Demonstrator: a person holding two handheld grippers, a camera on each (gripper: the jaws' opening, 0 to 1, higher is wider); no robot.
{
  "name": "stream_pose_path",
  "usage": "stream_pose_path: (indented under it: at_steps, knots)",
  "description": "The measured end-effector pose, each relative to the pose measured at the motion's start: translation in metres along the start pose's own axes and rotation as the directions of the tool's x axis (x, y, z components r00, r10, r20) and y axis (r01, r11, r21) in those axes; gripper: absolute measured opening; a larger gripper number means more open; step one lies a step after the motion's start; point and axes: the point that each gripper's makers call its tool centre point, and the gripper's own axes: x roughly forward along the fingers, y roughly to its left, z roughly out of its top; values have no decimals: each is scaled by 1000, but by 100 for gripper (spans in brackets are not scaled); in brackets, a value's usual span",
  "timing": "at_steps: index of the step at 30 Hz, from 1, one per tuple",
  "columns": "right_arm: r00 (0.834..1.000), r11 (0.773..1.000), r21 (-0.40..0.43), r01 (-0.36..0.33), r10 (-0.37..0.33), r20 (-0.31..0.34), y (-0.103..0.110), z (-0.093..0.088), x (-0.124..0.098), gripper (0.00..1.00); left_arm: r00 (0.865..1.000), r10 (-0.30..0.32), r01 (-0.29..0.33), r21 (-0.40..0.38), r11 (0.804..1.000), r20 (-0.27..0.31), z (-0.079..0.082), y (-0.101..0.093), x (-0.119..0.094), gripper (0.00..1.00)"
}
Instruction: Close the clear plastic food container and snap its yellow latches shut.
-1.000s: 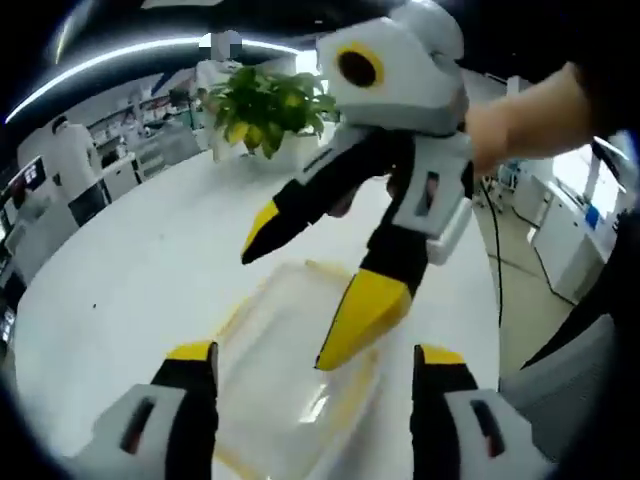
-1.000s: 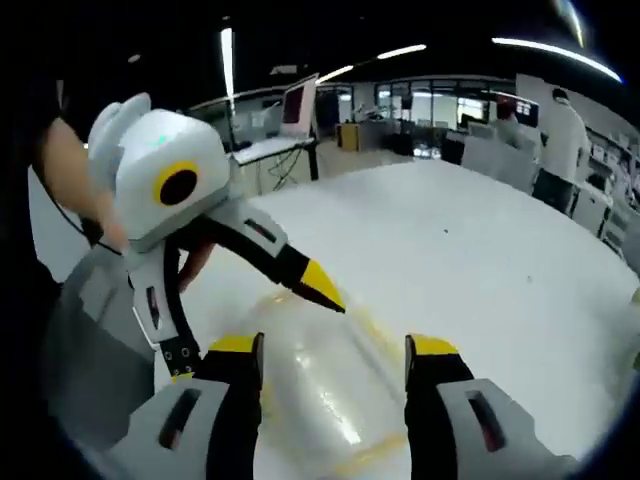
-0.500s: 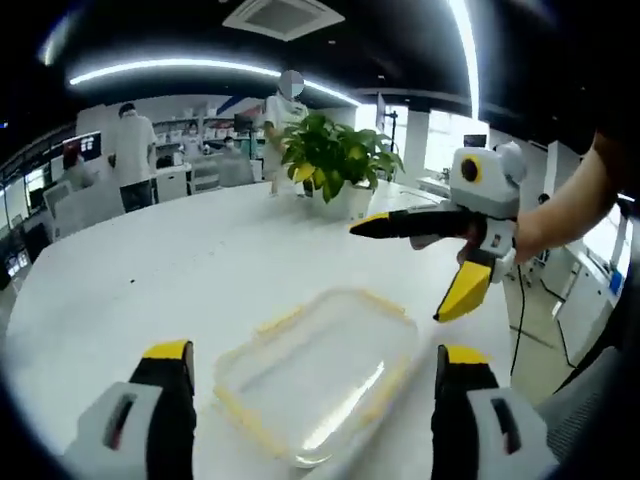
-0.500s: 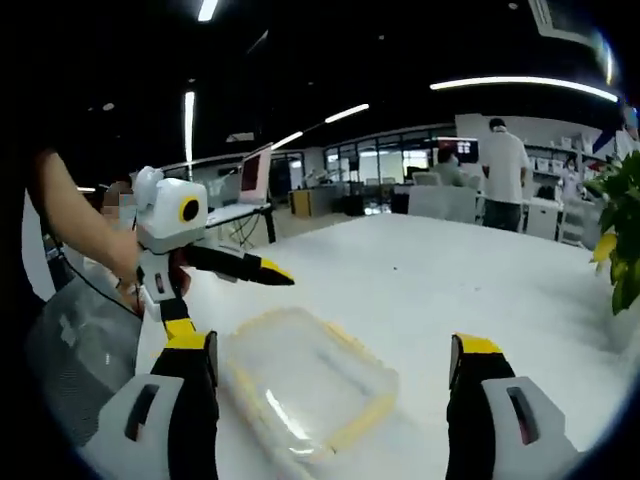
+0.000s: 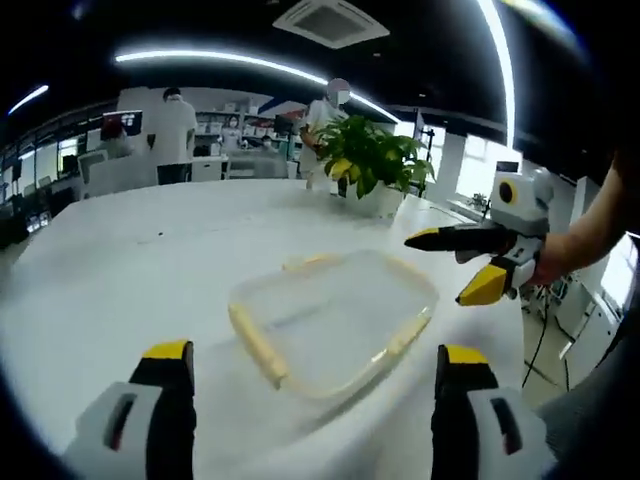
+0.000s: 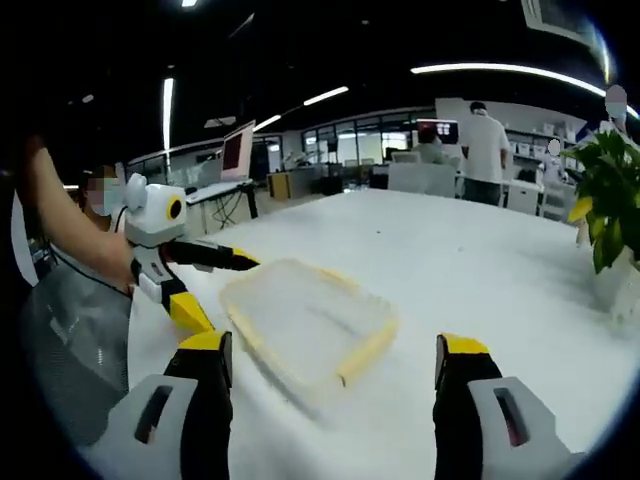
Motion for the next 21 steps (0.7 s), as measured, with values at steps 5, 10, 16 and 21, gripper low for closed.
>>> stream_pose_path:
  at_steps: [5,10,16,21]
  knots:
    - [999,1000,-9,13,-13,-42,0,-20,-3,74,999,-12,13,12,1000,-31,-7,-3,3,92]
    - [997,1000,7,10,-9,-77,0,-38,2,71,998,-20,22,44,999,-61,-16,-6,7,88]
    - [996,1000,-7,-12,11,-93,10,-46,11,65,996,-34,40,66,997,-81,-24,-13,9,74]
    - [994,1000,5,-15,16,-110,14,-52,17,60,995,-34,44,97,994,-98,-29,-13,11,68]
